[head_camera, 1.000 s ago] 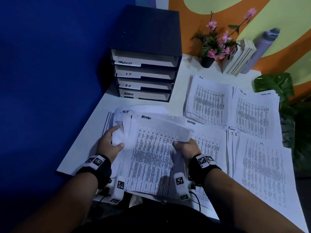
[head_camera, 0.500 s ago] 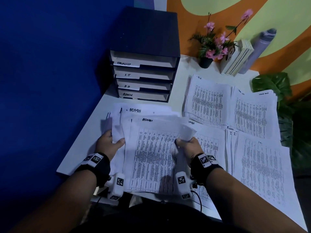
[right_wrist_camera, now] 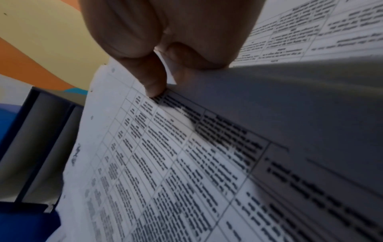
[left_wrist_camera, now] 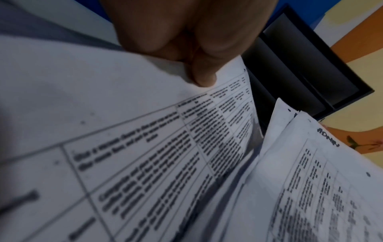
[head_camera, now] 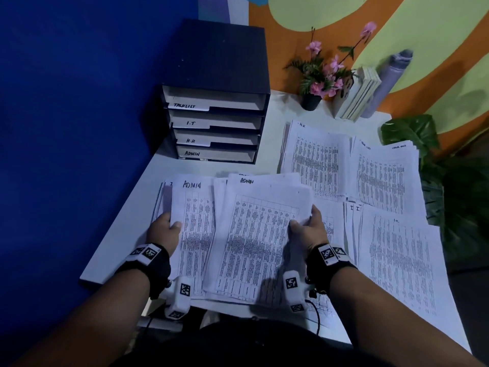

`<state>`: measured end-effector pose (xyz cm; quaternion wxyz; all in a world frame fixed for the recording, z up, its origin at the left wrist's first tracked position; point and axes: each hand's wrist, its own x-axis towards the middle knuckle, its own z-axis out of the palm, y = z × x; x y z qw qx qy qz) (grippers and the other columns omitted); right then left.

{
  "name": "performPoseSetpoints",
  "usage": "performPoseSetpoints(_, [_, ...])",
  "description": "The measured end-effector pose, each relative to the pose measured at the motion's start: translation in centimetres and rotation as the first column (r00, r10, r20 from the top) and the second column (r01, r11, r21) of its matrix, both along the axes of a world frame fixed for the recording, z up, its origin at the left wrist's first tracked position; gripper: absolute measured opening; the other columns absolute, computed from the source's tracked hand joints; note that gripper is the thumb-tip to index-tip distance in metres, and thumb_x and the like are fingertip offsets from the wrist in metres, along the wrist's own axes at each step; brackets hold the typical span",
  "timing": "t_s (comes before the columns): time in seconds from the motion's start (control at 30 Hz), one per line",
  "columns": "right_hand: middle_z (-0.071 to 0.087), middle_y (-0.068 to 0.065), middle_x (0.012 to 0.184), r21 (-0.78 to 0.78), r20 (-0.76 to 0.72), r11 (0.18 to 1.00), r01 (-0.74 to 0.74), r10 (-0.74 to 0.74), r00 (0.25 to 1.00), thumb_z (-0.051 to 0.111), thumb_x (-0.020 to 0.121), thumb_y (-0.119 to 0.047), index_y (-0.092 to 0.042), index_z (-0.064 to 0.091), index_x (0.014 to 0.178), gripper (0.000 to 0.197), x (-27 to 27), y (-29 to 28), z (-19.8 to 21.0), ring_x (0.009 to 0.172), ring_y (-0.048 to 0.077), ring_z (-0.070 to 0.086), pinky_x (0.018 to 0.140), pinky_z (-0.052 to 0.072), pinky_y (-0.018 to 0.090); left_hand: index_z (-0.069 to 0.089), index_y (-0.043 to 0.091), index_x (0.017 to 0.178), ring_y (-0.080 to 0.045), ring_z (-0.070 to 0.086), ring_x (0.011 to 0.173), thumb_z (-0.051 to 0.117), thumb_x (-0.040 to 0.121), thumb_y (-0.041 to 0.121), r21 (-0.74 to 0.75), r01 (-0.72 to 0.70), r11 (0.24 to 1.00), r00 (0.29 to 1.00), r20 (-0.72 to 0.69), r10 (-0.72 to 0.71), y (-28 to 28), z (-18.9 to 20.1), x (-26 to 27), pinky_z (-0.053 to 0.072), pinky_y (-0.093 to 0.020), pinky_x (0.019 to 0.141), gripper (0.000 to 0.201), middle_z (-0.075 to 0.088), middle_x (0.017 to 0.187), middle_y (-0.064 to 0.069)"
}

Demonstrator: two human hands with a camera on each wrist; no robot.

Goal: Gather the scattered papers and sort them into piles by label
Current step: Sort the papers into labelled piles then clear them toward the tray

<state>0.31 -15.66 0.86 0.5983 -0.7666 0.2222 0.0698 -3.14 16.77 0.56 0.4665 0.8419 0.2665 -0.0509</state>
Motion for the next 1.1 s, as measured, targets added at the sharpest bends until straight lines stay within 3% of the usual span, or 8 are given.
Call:
performPoseSetpoints(0.13, [0.065,0.009,0.08,0.177,-0.065,0.984,0.026,-0.015,0.998,0.06,0.089,0.005,-0.016,0.062,0.099,0.023,-0.3,0.7,0.4,0.077,0.027,0.06,0.074,0.052,0.04,0.055,0.019,0.125,-0.023,0.055,0.099,0.039,0.096,0.004,-0.155,0.066,0.986,0.998,0.028,-0.063,-2.1,0.7,-0.2,0.039,-0.028,0.086,0.036,0.062,0.108,-0.003])
performPoseSetpoints(0.33, [0.061,0.007,0.083,0.11,-0.019,0.994,-0.008,0.01,1.0,0.065,0.085,-0.011,-0.022,0.056,0.109,0.028,-0.1,1.9,0.8,0.077,0.026,0.059,0.075,0.056,0.047,0.063,0.025,0.09,-0.028,0.065,0.094,0.045,0.097,0.028,-0.551,-0.076,0.831,0.996,-0.009,0.085,-4.4,1.2,0.9,0.049,-0.045,0.091,0.019,0.069,0.099,-0.01])
performPoseSetpoints(0.4, [0.058,0.006,0.081,-0.006,0.012,0.999,0.049,-0.049,0.999,0.062,0.086,-0.009,-0.022,0.048,0.12,0.039,0.3,1.2,1.0,0.076,0.025,0.059,0.081,0.057,0.046,0.059,0.024,0.104,-0.026,0.062,0.088,0.038,0.101,0.035,-0.593,-0.071,0.802,0.996,0.004,0.091,-4.8,1.5,1.2,0.049,-0.039,0.082,0.023,0.065,0.101,-0.01])
performPoseSetpoints(0.53, [0.06,0.018,0.115,-0.216,0.065,0.961,0.171,-0.16,0.985,0.053,0.09,0.0,-0.014,0.037,0.141,0.054,0.2,-2.6,1.6,0.101,0.033,0.06,0.081,0.044,0.028,0.05,0.016,0.135,-0.025,0.053,0.121,0.046,0.099,0.018,-0.034,0.094,0.995,0.994,0.055,-0.093,-3.6,0.3,1.3,0.042,-0.034,0.101,0.037,0.05,0.14,-0.01])
performPoseSetpoints(0.7, [0.045,0.017,0.138,-0.419,-0.027,0.904,0.089,-0.11,0.994,0.055,0.086,0.005,-0.028,0.023,0.149,0.078,-0.9,-5.9,2.0,0.113,0.033,0.054,0.089,0.05,0.043,0.014,0.02,0.152,-0.028,-0.004,0.148,0.05,0.092,0.047,0.404,0.386,0.829,0.904,-0.345,-0.253,-1.9,-1.3,-0.3,0.014,-0.05,0.117,0.075,-0.007,0.161,-0.006])
performPoseSetpoints(0.83, [0.025,0.007,0.155,-0.789,-0.078,0.609,-0.082,0.032,0.996,0.06,0.092,-0.022,-0.027,0.023,0.15,0.07,-0.5,-3.4,1.8,0.137,0.032,0.032,0.112,0.032,0.055,0.0,0.022,0.153,-0.03,-0.016,0.146,0.031,0.087,0.072,0.42,0.516,0.746,0.825,-0.48,-0.3,-1.5,-2.4,-1.8,0.002,-0.056,0.116,0.088,-0.022,0.158,-0.008])
performPoseSetpoints(0.97, [0.052,0.005,0.138,-0.379,-0.138,0.864,-0.332,0.302,0.943,0.058,0.095,-0.03,-0.017,0.042,0.143,0.053,-1.0,1.4,1.4,0.12,0.024,0.054,0.103,0.046,0.041,-0.007,0.023,0.153,-0.028,-0.021,0.146,0.019,0.086,0.077,0.384,0.587,0.713,0.775,-0.52,-0.359,-1.7,-3.0,-2.8,-0.004,-0.054,0.117,0.09,-0.027,0.157,-0.006])
performPoseSetpoints(1.1, [0.061,0.006,0.123,-0.079,-0.283,0.895,-0.439,0.402,0.871,0.062,0.087,-0.054,-0.014,0.046,0.136,0.065,-2.1,5.1,0.2,0.109,0.025,0.061,0.094,0.052,0.041,-0.004,0.028,0.153,-0.025,-0.021,0.146,0.024,0.087,0.075,0.321,0.663,0.676,0.728,-0.489,-0.481,-2.2,-3.0,-3.2,-0.007,-0.048,0.116,0.086,-0.027,0.157,-0.004])
